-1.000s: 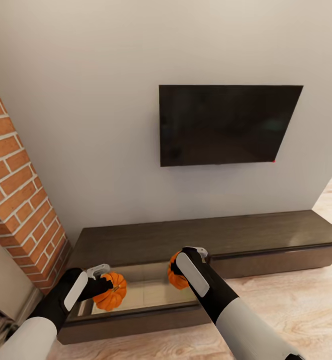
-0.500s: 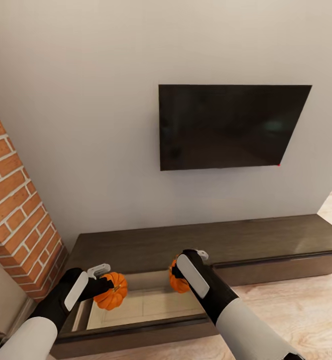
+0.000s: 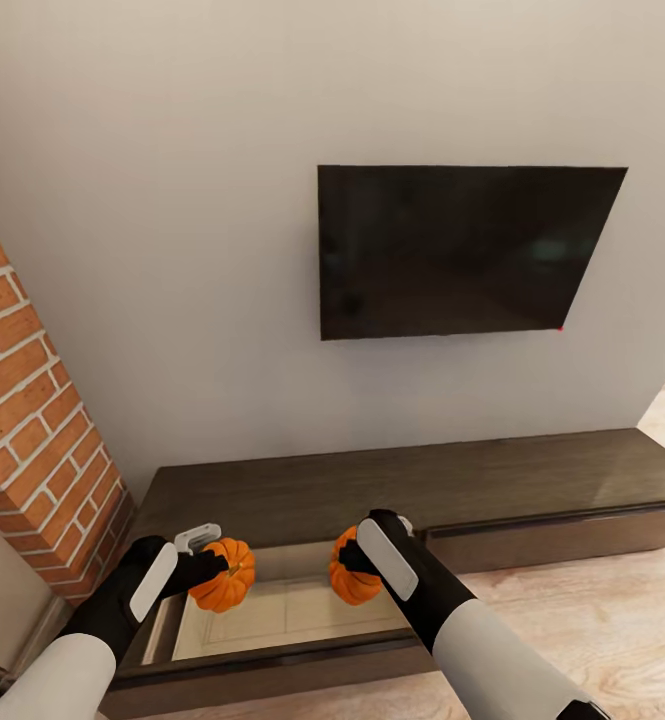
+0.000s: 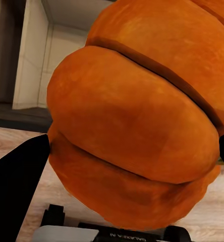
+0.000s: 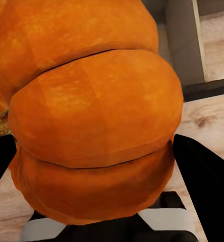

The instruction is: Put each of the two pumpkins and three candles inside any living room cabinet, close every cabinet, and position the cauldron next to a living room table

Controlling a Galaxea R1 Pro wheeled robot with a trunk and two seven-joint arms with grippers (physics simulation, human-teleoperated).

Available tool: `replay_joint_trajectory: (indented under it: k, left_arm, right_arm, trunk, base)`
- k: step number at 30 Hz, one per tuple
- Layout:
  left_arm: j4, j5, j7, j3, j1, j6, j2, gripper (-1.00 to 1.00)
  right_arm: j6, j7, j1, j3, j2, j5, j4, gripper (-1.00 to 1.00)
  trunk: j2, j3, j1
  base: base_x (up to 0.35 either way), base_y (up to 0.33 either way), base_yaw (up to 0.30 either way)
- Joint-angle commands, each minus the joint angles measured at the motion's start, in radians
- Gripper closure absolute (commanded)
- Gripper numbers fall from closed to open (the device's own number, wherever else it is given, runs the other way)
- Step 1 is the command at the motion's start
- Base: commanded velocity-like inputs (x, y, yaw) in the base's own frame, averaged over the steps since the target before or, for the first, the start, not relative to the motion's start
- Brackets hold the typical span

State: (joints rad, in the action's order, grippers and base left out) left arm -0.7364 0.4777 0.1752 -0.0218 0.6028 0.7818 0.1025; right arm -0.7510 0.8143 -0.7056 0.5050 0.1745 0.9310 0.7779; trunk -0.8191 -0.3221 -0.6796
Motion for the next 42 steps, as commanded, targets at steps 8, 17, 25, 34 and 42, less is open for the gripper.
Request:
replay_joint_trajectory:
  k: [8, 17, 25, 34, 42]
  left_arm:
    - [0.002, 0.001, 0.000, -0.002, 0.000, -0.064, -0.001, 1.00]
    - [0.007, 0.001, 0.001, -0.004, 0.000, -0.109, -0.007, 1.00]
    - [0.010, 0.001, 0.003, -0.005, -0.001, -0.144, -0.019, 1.00]
    - [0.014, 0.001, 0.006, -0.007, -0.001, -0.175, -0.031, 1.00]
    - [0.014, 0.001, 0.006, -0.007, -0.001, -0.177, -0.032, 1.00]
  right_arm:
    - [0.073, -0.004, 0.001, 0.009, 0.000, -0.003, -0.002, 1.00]
    - [0.084, -0.004, 0.000, 0.009, 0.000, -0.007, -0.027, 1.00]
    - [0.085, -0.004, 0.000, 0.009, 0.000, -0.007, -0.031, 1.00]
    - [0.085, -0.004, 0.000, 0.009, 0.000, -0.006, -0.028, 1.00]
    - [0.085, -0.004, 0.000, 0.010, 0.000, -0.006, -0.026, 1.00]
  trunk:
    - [-0.056, -0.025, -0.031]
    - [-0.119, -0.053, -0.065]
    - [-0.175, -0.078, -0.096]
    - [-0.238, -0.107, -0.130]
    - [-0.294, -0.132, -0.161]
  base:
    - [0.000, 0.000, 0.000]
    - [0.000, 0.000, 0.000]
    - [0.000, 0.000, 0.000]
    - [0.000, 0.000, 0.000]
    - [0.000, 0.000, 0.000]
